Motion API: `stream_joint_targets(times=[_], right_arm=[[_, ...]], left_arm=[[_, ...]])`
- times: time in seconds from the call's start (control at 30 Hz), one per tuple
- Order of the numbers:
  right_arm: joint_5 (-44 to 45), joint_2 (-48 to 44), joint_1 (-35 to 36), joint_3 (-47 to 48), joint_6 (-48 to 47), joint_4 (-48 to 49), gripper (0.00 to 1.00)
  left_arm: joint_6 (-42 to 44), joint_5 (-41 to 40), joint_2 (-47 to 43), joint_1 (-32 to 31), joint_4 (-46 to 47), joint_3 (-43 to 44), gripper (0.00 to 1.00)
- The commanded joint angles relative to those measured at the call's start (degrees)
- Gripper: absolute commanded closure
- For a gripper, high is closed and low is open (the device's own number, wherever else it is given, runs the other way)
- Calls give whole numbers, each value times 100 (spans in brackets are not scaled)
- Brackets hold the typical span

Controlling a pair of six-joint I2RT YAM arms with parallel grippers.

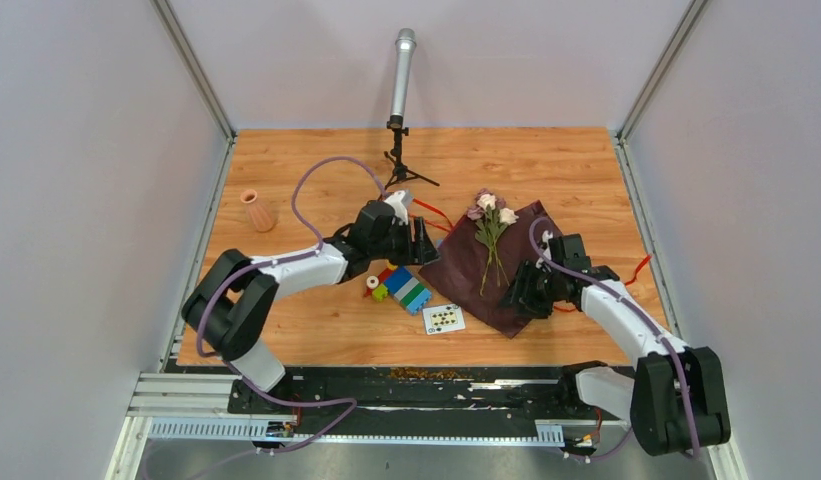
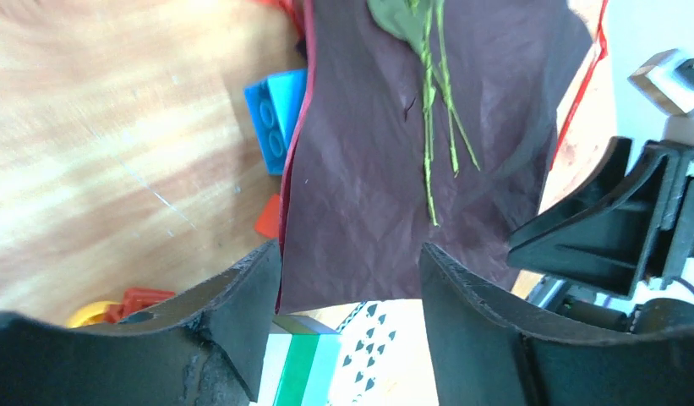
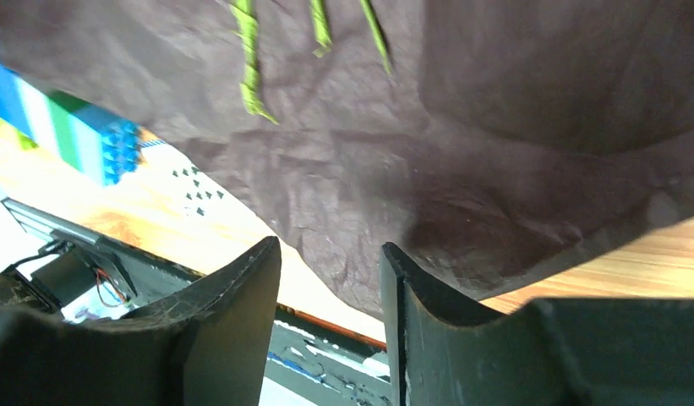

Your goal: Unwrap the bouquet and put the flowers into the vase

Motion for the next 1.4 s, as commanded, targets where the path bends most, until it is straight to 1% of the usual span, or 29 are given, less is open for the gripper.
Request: stream_joint_targets(times=[0.0,0.1,0.13,0.2,0.3,0.37,0.47,0.53,0.7,0.83,1.03,1.1,1.2,1.27,1.3,1.37], right_arm=[[623,-511,19,879,-264,-637,51],[978,-489,-7,1259,-417,-819,49],[1082,-431,-38,1331,-453,-824,49],[1248,-270,-142,1429,-530,-812,49],[1533,16,-306,1499,-643,-747,52],[1619,169,-458,1483,-711,-686,53],[1690,287,-649,1366,-850,-571,53],[1699,349,-790,1273,-905,-492,53],[1417,555,-1294,934,-1004,-225,53],[1278,780,-1460,790,-1032,-83,52],[1209,1029,-1630,720,-957,19,52],[1220,863,-1629,764,-942,-57,51],[1238,376,-1629,988,-895,-334,49],[1117,53,-1621,1147,-879,-420,49],[951,-128,-1604,1222,-880,-424,48],[746,-290,-1481,1373,-877,-382,49]], left_arm=[[1043,-835,-931,-40,-1138,668,29],[1361,-1017,-1127,-194,-1545,977,26],[1447,-1017,-1121,-297,-1656,1092,26],[1428,-781,-1018,-498,-1615,1201,30],[1063,-276,-721,-737,-1011,1113,38],[863,-90,-531,-832,-634,992,40],[543,458,-166,-913,135,779,45],[436,624,80,-986,385,736,48],[475,686,562,-1065,781,554,52],[601,682,798,-1074,714,449,54],[821,508,850,-1092,472,406,54],[875,527,689,-1092,351,457,53],[1133,418,260,-1087,-141,752,48],[1277,310,-56,-1085,-522,989,40],[1372,226,-255,-1072,-802,1098,35],[1417,193,-515,-983,-1162,1280,27]])
